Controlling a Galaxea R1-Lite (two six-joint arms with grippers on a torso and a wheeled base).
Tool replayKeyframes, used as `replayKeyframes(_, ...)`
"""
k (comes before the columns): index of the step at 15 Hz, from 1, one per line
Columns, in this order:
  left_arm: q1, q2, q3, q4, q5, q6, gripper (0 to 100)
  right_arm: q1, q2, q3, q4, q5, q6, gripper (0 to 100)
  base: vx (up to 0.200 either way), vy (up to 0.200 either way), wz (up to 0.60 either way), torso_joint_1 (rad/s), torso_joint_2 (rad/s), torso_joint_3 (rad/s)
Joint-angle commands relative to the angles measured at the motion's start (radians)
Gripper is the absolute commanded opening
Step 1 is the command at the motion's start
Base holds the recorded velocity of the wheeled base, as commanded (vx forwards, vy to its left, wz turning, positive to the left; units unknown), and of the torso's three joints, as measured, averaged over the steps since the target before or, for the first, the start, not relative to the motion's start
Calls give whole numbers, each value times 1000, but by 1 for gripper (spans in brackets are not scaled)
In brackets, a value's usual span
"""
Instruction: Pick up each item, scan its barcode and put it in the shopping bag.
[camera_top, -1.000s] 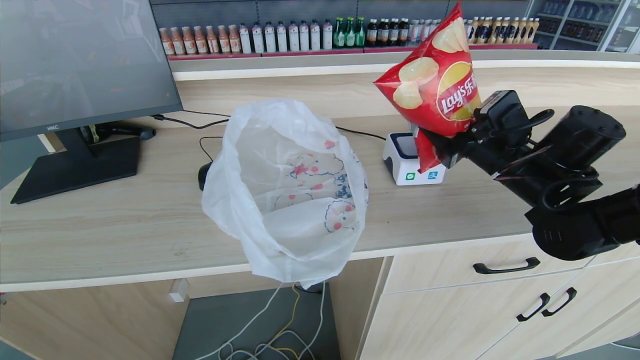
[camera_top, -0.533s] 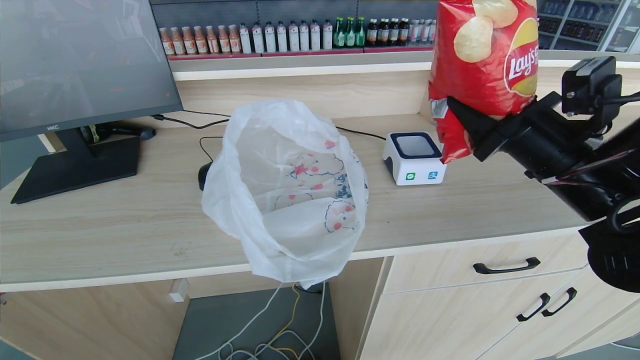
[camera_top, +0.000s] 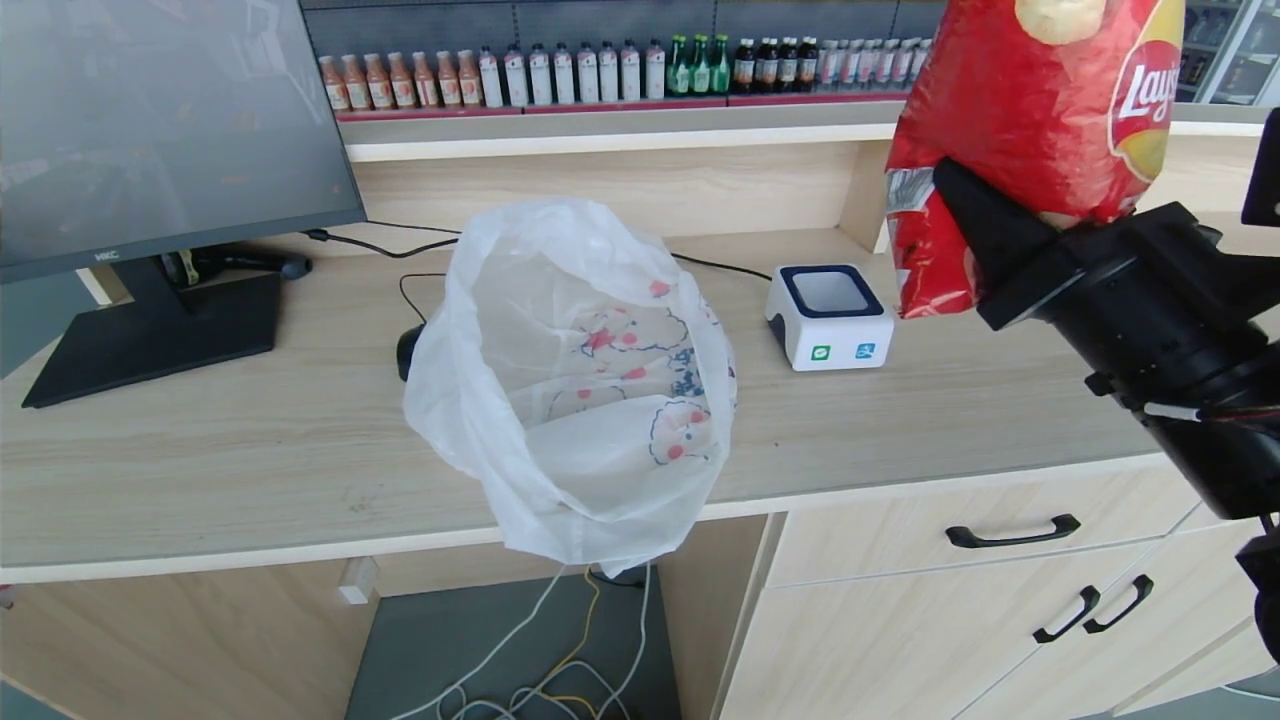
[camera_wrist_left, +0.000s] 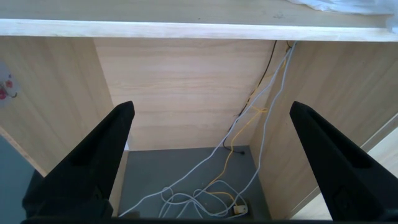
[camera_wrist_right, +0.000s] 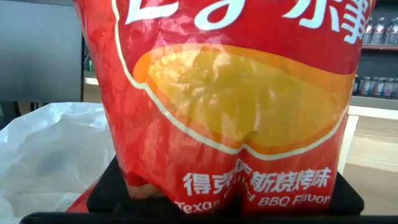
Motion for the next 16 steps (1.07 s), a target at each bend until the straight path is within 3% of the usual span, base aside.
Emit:
replayKeyframes(1, 0, 0, 0, 0, 0, 2, 100, 10, -10, 7, -5, -2, 2, 0, 0, 0, 0, 0, 0, 0)
replayKeyframes(5, 0, 0, 0, 1, 0, 4, 100, 10, -7, 15, -6, -2, 5, 0, 0, 0, 0, 0, 0, 0)
replayKeyframes(14, 2, 0, 0, 0, 0, -13, 100, 70, 18, 15, -11, 1, 39, 0, 200, 200, 0, 7, 2, 0)
replayKeyframes(16, 0, 0, 0, 0, 0, -4, 100, 90, 21, 18, -9, 3, 39, 0, 0, 200, 0, -19, -10, 5)
